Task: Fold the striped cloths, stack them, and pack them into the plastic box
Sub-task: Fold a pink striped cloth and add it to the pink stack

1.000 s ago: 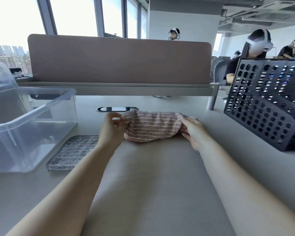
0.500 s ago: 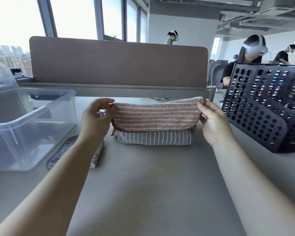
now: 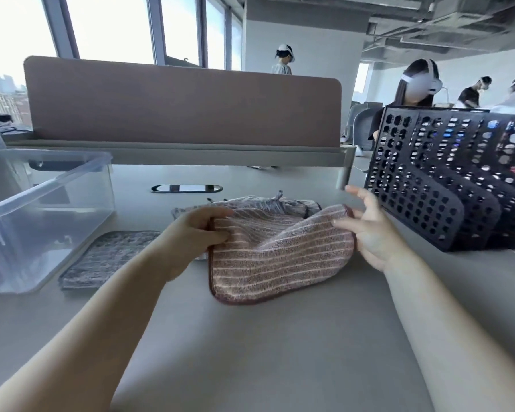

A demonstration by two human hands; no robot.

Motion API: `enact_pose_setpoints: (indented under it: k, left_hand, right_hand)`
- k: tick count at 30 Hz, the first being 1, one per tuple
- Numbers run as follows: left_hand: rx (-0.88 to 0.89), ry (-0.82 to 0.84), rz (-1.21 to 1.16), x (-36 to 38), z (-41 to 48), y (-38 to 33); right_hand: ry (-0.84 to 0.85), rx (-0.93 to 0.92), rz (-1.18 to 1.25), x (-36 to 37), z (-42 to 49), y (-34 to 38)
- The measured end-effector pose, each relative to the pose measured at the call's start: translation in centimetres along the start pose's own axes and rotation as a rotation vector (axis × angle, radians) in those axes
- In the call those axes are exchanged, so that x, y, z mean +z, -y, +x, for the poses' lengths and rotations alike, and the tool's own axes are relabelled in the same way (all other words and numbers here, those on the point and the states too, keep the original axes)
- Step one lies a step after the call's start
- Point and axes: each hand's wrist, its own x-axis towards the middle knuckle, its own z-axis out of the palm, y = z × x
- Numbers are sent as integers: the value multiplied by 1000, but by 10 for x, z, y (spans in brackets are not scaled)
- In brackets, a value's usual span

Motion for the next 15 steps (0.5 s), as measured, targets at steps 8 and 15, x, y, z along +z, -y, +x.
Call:
enact_pose_setpoints:
  k: [8, 15]
  left_hand:
    - [236, -150, 298, -13, 0, 12]
    - [379, -347, 409, -7, -1, 1]
  right_hand:
    - [-71, -103, -360, -17, -10, 1]
    - [-247, -281, -441, -13, -11, 11]
